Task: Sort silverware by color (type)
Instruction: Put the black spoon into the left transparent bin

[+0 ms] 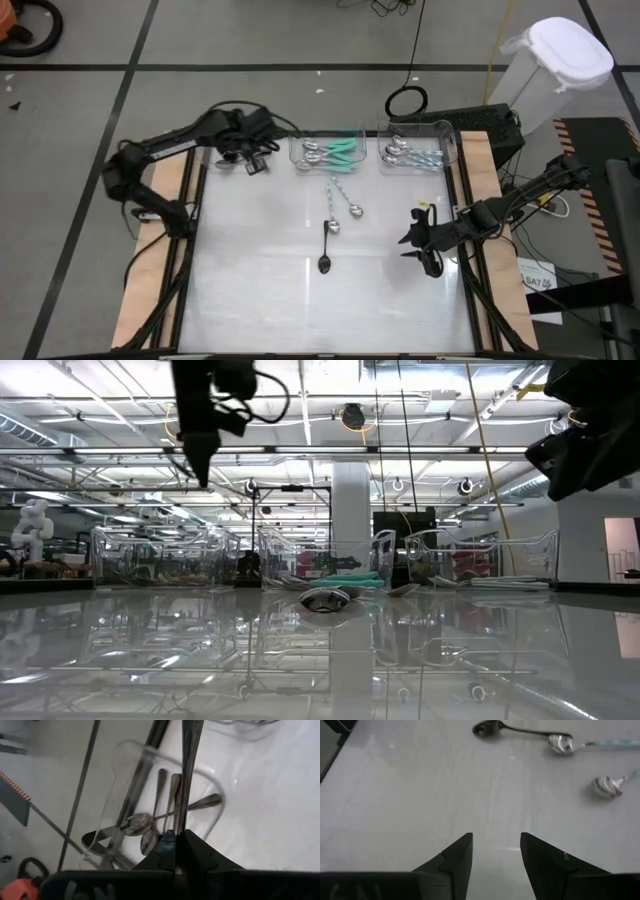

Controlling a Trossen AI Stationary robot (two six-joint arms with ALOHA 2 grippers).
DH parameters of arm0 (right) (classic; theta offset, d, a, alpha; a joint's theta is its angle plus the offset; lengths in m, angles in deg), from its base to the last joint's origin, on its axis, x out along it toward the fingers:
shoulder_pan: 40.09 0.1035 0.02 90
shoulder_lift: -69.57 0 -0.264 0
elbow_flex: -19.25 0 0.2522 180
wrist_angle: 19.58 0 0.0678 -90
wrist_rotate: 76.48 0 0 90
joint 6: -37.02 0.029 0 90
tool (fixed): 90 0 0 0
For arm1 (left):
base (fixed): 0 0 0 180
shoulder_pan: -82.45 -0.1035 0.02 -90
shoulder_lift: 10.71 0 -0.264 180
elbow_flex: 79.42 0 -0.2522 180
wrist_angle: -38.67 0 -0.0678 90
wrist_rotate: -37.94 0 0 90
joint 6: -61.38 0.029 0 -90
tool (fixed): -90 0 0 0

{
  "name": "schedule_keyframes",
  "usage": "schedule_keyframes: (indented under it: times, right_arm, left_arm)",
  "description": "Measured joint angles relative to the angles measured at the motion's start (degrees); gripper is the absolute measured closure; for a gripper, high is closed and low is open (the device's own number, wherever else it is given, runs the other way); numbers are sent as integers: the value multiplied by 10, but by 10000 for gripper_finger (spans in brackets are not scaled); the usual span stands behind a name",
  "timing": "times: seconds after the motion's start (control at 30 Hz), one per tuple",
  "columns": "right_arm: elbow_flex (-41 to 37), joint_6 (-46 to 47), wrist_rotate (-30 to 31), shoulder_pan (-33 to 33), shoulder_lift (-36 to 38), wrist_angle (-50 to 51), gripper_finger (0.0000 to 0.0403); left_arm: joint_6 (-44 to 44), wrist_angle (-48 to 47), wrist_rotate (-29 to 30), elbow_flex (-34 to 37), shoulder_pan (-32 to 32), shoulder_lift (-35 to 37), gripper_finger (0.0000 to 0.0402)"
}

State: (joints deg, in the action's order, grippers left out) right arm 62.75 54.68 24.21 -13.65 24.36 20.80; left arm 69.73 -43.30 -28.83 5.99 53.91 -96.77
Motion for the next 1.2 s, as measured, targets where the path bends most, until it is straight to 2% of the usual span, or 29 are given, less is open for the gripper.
schedule_keyframes:
  times: [0.17, 0.33, 0.5, 0.87, 1.2]
  right_arm:
    - [0, -27, 0, 0, 0, -26, 241]
    - [0, -76, 0, -1, 0, -46, 241]
    - [0, -125, 0, -2, 0, -62, 241]
    - [0, -165, 0, -2, 0, -70, 241]
    - [0, -169, 0, -2, 0, -84, 241]
  left_arm:
    - [39, 56, -13, 103, -53, 61, 389]
    - [66, 62, -14, 146, -101, 64, 389]
    - [71, 97, -39, 179, -135, 62, 389]
    - [144, 157, -39, 197, -149, 60, 389]
    - [180, 159, -37, 198, -160, -14, 389]
